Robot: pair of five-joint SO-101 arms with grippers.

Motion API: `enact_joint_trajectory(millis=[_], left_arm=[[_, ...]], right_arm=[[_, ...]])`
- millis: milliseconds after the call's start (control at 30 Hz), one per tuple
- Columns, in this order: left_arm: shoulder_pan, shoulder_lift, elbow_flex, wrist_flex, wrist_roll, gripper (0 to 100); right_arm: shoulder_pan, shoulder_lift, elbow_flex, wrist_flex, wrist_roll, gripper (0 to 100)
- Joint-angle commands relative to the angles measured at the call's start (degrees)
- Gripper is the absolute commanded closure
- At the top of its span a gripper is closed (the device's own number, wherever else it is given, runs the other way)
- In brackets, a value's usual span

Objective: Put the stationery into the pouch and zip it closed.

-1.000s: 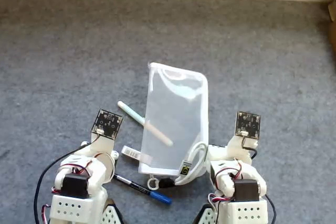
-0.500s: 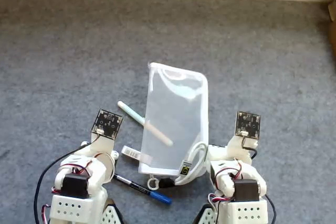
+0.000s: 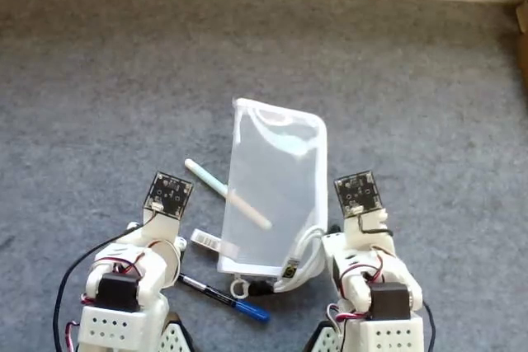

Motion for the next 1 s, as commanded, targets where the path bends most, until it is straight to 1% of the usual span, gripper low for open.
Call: enact_joint_trajectory(millis=[0, 100, 267, 367, 467, 567, 633, 733, 833, 967], left_arm=[[-0.75, -0.92, 1.10, 0.35, 0.35, 99], [-0.75, -0.92, 1.10, 0.35, 0.35, 99], [-0.75, -0.92, 1.10, 0.35, 0.35, 99], [-0.75, -0.92, 1.10, 0.35, 0.35, 99], [-0.75, -0.92, 1.10, 0.35, 0.35, 99], [-0.75, -0.92, 1.10, 0.35, 0.35, 99], [-0.75, -0.92, 1.10, 0.35, 0.35, 99], [-0.75, -0.92, 1.10, 0.35, 0.35, 99], [-0.75, -0.92, 1.10, 0.35, 0.35, 99], [-0.75, -0.92, 1.10, 0.35, 0.35, 99]], right_arm=[[0.40, -0.04, -6.73, -0.48, 1.14, 94.2], [-0.04, 0.04, -10.86, 1.80, 1.23, 94.0], [-3.30, 0.13, -17.19, 5.93, 1.32, 93.7], [-3.74, 1.27, -18.68, 6.11, 1.32, 88.5], [-3.74, 8.31, -19.65, 6.55, 1.32, 84.8], [-3.74, 19.12, -26.68, 7.08, 1.05, 84.4], [-3.91, 26.86, -32.84, 9.45, 0.97, 84.2], [-6.90, 36.79, -41.80, 15.69, 0.97, 84.2], [-11.30, 42.59, -47.78, 20.00, 0.88, 84.2], [-14.37, 44.88, -46.90, 21.49, 0.88, 84.2]])
